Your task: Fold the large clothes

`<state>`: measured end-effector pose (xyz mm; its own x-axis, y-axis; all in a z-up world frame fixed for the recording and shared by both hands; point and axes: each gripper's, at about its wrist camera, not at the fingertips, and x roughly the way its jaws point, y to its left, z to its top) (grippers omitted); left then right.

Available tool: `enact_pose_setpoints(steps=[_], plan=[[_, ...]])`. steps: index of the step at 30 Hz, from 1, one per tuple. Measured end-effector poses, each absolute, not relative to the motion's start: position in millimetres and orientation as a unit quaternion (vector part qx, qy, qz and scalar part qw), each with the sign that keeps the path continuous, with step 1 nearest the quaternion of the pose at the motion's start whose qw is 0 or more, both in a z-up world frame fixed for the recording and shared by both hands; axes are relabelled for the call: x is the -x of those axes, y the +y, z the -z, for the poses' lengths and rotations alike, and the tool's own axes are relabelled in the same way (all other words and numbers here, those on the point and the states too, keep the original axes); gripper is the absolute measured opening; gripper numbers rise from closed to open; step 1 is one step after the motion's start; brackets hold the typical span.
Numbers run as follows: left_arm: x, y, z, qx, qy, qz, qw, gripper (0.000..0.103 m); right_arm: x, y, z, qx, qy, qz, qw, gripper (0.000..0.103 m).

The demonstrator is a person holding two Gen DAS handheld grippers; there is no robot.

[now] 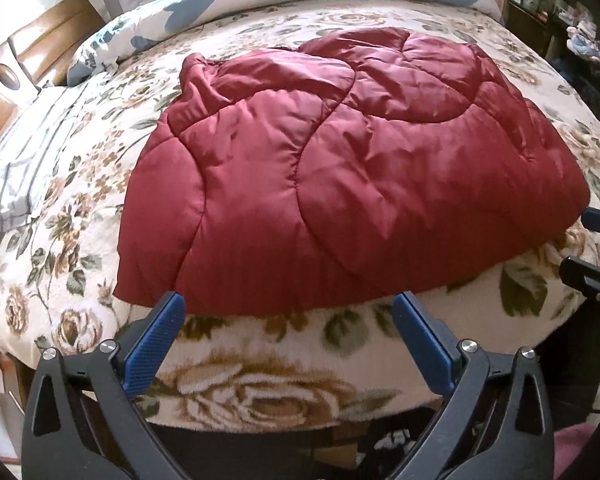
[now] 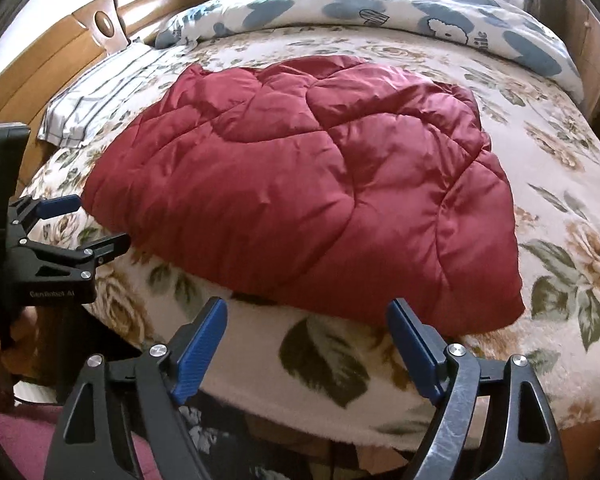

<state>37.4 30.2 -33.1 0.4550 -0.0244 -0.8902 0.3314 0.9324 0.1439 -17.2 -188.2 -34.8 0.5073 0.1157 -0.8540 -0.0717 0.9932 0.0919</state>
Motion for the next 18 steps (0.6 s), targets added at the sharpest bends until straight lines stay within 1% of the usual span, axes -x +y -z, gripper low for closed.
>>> enact_pose_setpoints(steps=[4, 8, 10, 14, 18], plan=[[-33, 33, 21, -0.143, 0.506, 0.109, 0.844, 0.103, 23, -189, 13, -0.032, 0.479, -0.052, 0.876, 0.084], [-30, 32, 4, -0.136, 0.497, 0.115, 0.849, 0.103, 25, -187, -11, -0.033, 0.461, -0.053, 0.885, 0.091], [-28, 31, -4, -0.135, 0.489, 0.116, 0.854, 0.103, 25, -185, -22, -0.027, 0.45, -0.053, 0.891, 0.093], [-30, 30, -14, -0.13, 0.481, 0.119, 0.859, 0.103, 21, -183, -26, -0.025, 0.445, -0.055, 0.893, 0.094], [-32, 29, -14, -0.129, 0.483, 0.117, 0.858, 0.103, 14, -185, -18, -0.03, 0.453, -0.053, 0.89, 0.094]])
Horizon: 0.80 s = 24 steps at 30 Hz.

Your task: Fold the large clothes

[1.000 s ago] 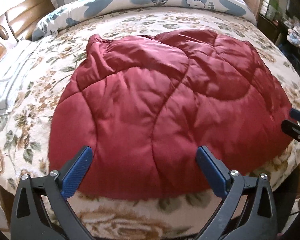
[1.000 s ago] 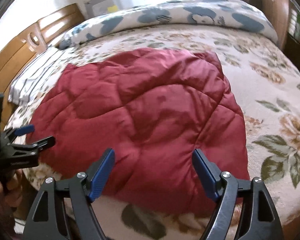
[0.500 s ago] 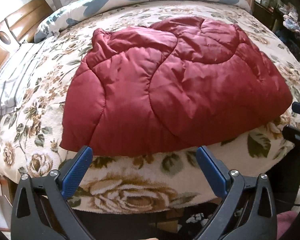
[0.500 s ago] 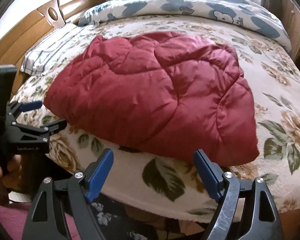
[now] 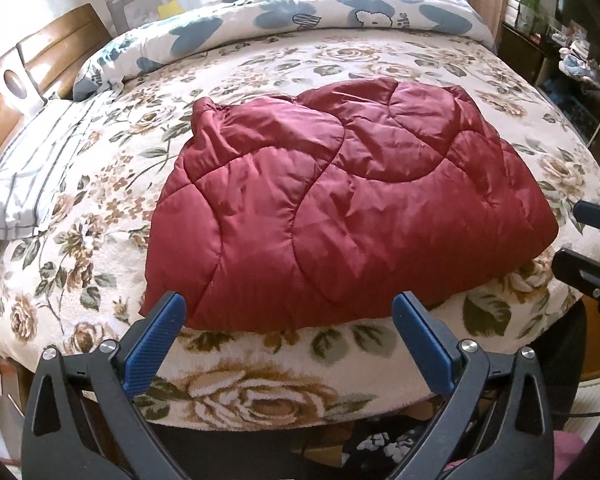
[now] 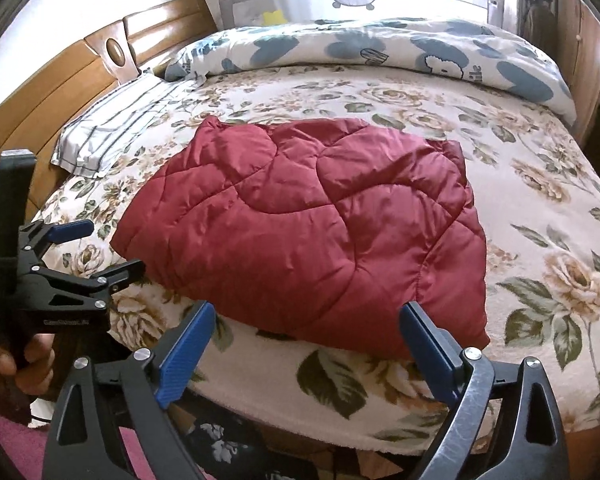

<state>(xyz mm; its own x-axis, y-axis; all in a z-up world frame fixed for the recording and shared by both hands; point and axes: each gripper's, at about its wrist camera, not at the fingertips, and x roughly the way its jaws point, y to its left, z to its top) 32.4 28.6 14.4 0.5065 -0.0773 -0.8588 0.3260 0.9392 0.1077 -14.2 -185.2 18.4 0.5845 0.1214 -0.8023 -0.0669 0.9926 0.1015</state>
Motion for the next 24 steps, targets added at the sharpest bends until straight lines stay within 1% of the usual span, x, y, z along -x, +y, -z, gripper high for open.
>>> enact_pose_setpoints(steps=[7, 24], plan=[[-41, 26, -8, -0.128, 0.493, 0.116, 0.853, 0.103, 4, -192, -6, -0.041, 0.463, -0.045, 0.884, 0.094], [-61, 18, -3, -0.125, 0.493, 0.114, 0.853, 0.103, -11, -197, -2, -0.043, 0.461, -0.039, 0.886, 0.094]])
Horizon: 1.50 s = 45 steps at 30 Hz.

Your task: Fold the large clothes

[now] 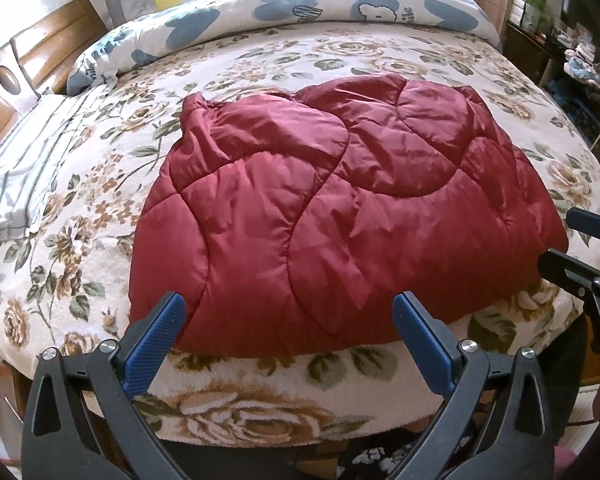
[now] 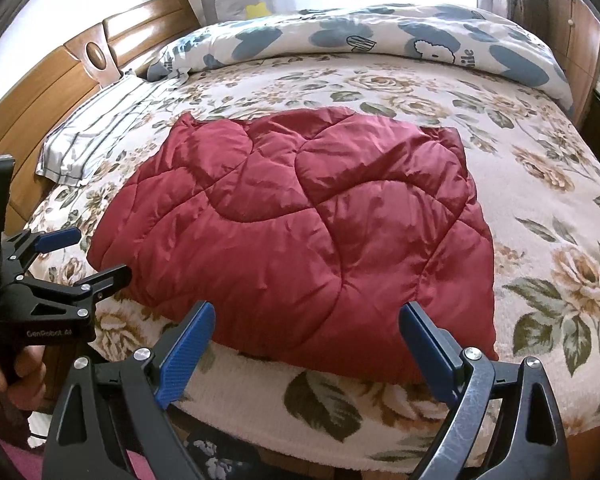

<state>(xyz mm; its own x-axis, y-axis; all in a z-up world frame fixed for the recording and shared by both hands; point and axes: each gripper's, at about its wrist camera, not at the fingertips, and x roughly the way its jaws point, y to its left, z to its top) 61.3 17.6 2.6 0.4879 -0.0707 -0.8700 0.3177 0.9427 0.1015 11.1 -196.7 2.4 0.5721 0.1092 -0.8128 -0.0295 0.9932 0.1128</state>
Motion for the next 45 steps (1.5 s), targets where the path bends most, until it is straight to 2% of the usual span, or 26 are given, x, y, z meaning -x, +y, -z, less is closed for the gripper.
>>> enact_pose_setpoints(steps=[45], plan=[[-84, 12, -1, -0.12, 0.492, 0.105, 0.856, 0.103, -42, -205, 3, -0.04, 0.46, -0.03, 0.886, 0.094]])
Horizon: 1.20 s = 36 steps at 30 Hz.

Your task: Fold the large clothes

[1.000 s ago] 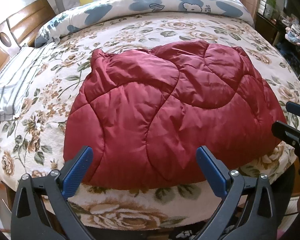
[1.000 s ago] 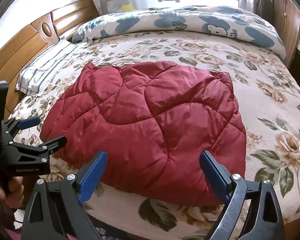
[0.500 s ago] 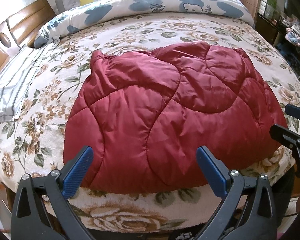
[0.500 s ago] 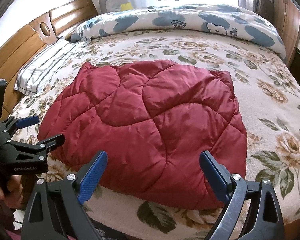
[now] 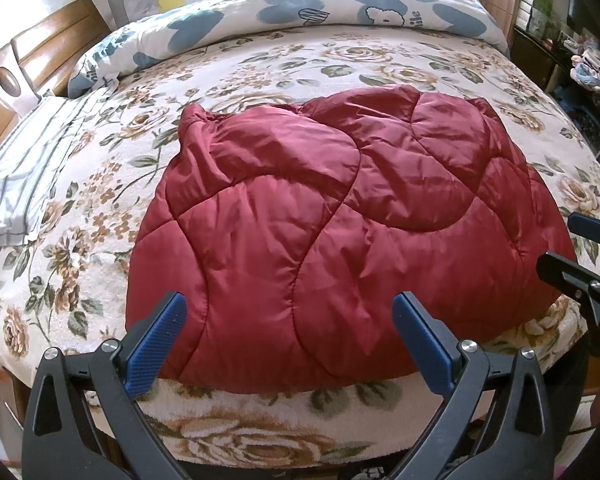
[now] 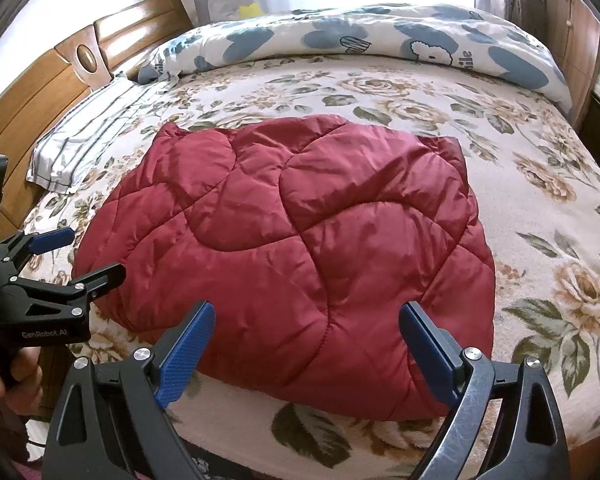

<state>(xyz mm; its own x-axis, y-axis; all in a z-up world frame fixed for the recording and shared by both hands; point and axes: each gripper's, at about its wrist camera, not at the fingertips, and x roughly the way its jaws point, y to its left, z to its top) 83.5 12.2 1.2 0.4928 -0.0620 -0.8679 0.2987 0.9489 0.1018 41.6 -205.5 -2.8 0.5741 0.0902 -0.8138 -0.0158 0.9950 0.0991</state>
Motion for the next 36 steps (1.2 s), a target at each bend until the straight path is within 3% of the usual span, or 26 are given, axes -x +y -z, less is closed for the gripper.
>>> enact_pose_setpoints(steps=[36], plan=[[-95, 10, -2, -0.123, 0.493, 0.102, 0.855, 0.103, -52, -213, 8, -0.047, 0.464, -0.023, 0.884, 0.094]])
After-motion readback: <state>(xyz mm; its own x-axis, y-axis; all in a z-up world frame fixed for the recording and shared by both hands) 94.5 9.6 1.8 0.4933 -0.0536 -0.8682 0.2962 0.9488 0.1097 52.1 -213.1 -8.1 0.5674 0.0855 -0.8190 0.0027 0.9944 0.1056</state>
